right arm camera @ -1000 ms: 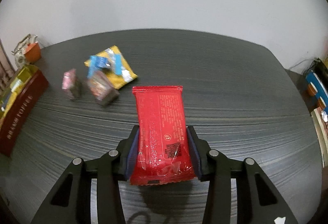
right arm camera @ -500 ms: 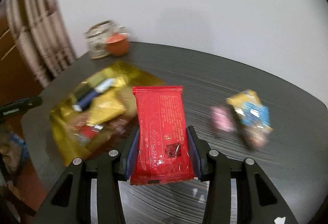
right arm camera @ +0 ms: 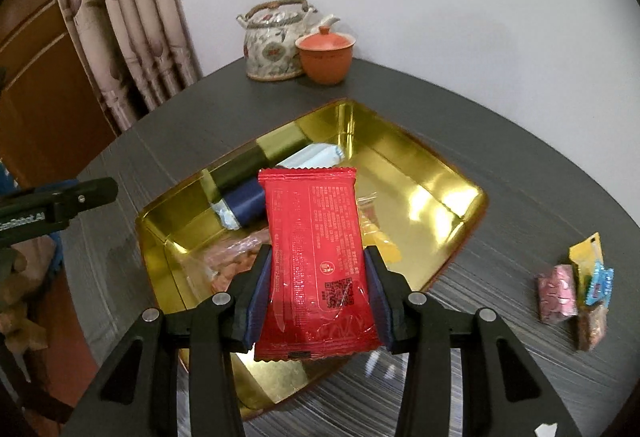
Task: Organize snacks
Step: 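Carry the red wrapper bag into the gold tin and open the right tool, then grasp the brown printed box with the right tool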
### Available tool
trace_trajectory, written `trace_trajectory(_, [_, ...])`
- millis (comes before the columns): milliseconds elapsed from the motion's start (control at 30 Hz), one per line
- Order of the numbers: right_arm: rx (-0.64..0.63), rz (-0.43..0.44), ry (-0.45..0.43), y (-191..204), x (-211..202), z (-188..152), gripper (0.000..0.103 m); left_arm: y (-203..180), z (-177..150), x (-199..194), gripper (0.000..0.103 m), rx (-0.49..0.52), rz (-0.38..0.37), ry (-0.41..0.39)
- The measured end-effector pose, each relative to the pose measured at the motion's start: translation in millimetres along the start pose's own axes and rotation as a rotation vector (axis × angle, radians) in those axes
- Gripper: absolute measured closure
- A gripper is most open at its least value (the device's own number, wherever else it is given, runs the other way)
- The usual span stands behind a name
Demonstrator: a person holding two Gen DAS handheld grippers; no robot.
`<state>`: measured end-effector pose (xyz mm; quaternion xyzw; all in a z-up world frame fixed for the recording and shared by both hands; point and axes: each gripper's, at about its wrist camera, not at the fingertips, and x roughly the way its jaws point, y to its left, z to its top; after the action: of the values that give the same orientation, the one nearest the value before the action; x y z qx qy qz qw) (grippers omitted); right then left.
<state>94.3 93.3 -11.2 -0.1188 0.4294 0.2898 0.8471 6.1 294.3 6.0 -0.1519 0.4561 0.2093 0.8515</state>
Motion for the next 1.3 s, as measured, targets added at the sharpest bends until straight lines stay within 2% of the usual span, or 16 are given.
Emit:
trace_trajectory(400, [0.002,0.023,0.029,1,11,-3,0.055,-13,-4,-2,0.024,0.056,-0.016,-0.003])
trace_trajectory(533, [0.015,0.029,0.010,-1,4,-3,0.046,-16,-5,-3,0.024,0.074,-0.017,-0.007])
trace_trajectory(700, [0.027,0.017,-0.042,-16,-19,-9,0.045,-19,-6,-3,0.024,0.091,-0.014,-0.006])
trace_trajectory(767, [0.034,-0.002,-0.069,-29,-31,-15,0.045,-20,-7,-3,0.024,0.093,-0.015,-0.004])
trace_trajectory(900, [0.054,-0.094,-0.082,-72,-47,-31,0.045,-23,-9,-3,0.024,0.107,-0.013,-0.002])
trace_trajectory(1067, [0.138,-0.229,-0.051,-143,-57,-59,0.045,-29,-11,-3,0.024,0.125,-0.014,0.000])
trace_trajectory(1300, [0.180,-0.328,-0.007,-214,-59,-85,0.045,-34,-12,-3,0.024,0.147,-0.039,-0.010])
